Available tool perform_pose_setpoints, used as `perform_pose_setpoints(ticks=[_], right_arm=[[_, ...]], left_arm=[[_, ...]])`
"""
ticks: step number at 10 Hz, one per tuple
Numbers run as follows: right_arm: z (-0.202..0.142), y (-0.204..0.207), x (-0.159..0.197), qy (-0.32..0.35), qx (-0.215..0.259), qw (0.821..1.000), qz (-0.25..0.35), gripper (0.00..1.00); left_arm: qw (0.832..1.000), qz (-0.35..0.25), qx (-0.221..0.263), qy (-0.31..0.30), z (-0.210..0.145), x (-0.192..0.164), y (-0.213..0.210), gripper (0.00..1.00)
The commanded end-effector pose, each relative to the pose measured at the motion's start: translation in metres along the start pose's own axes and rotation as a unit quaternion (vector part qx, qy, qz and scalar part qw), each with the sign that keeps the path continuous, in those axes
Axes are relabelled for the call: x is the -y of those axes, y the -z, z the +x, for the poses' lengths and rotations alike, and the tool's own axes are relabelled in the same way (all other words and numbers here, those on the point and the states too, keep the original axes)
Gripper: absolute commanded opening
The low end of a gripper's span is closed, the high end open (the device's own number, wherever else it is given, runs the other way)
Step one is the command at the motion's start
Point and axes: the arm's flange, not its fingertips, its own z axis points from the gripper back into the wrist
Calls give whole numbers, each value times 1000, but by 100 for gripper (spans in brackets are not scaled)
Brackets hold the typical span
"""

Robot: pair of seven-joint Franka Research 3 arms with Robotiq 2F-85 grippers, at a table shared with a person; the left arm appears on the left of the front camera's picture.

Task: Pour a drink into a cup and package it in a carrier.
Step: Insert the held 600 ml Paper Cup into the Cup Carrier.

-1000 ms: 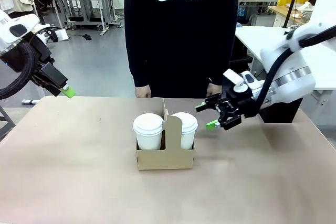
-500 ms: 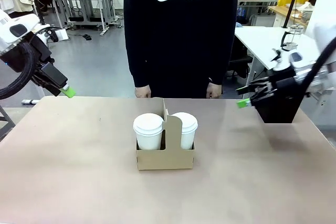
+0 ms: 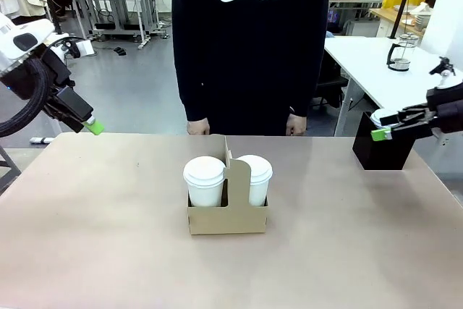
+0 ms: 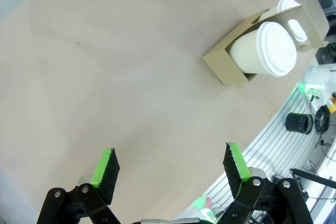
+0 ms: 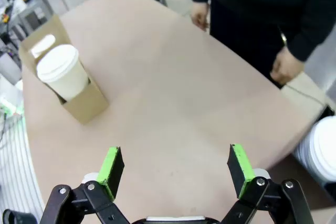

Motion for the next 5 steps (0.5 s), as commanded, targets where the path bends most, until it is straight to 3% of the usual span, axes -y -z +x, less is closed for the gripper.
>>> perform_pose_setpoints(ticks=[1,5], right_arm=[[-7,-9,-3,30,-21,999,-10,100],[-13,-7,3,21,-11,1000,-7,100]], left_arm=[[1000,5,-1,-7,0,2,-2,100],[1000,5,-1,-7,0,2,-2,100]])
